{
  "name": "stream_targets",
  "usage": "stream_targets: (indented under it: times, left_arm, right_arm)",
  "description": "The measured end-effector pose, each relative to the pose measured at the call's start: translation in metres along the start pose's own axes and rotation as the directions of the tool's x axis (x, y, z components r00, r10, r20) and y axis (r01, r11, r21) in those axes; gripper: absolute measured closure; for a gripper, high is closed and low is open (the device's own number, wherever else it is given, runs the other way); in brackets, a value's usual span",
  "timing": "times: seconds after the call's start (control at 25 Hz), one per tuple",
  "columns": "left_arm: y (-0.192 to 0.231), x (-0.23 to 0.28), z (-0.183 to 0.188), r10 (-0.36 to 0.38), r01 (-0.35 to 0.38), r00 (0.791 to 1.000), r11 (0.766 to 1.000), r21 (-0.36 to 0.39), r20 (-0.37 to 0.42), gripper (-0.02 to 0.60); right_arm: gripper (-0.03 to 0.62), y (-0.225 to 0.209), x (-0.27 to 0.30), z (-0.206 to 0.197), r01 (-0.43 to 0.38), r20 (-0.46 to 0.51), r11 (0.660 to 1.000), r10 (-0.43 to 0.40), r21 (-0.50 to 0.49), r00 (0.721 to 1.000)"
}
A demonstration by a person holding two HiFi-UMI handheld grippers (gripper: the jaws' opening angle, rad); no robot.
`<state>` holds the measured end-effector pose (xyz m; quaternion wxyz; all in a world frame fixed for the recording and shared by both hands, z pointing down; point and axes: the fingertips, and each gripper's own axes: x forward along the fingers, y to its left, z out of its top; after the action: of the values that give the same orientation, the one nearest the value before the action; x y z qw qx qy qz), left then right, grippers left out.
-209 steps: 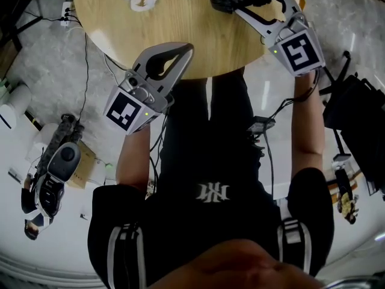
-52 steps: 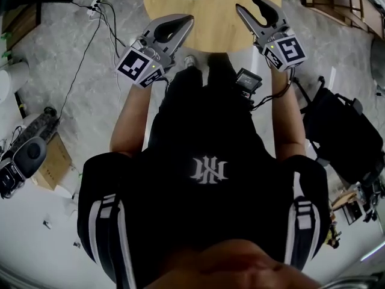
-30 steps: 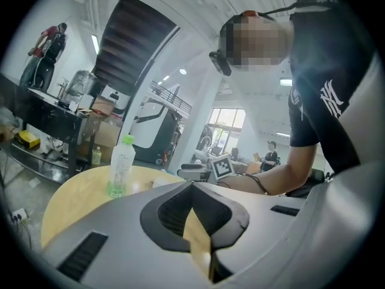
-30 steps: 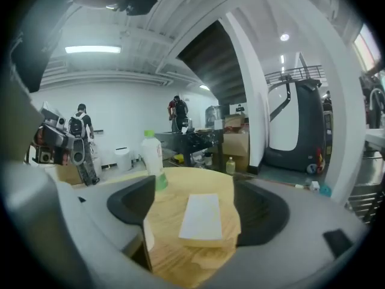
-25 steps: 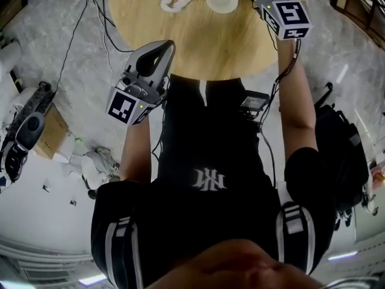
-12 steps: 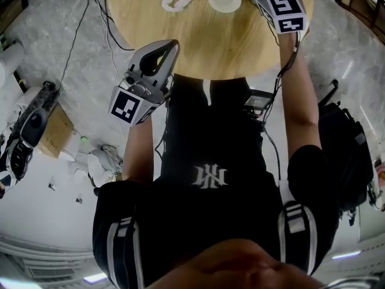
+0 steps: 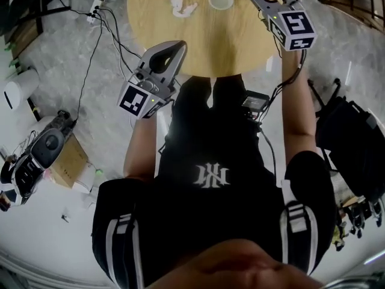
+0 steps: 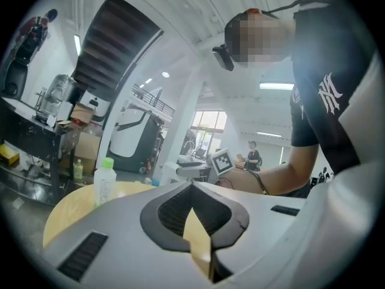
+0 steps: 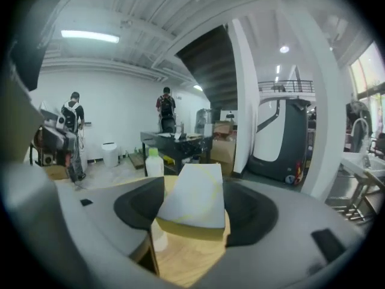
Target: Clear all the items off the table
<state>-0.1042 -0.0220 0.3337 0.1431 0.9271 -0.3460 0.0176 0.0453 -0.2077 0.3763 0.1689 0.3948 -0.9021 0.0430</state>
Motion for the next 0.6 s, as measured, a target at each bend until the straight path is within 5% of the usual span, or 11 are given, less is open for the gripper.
stream_targets:
  times: [0.24,0.6]
  left_arm:
    - [-0.033,0.014,0.018,-0.156,0.155,0.988,0.988,0.025,0.014,0.569]
    - [-0.096,0.062,0.025,-0.344,0.345,0.938,0.935,0.078,-0.030,0.569]
  right_arm:
    - [0.279,0.026,-0.082,0.055,0.100,0.092,0.995,-0.098,-0.021,0.991]
    - [0.279,0.002,-0.192,0.031,0.266,0.046,0.963,-0.267,0.030,0.962]
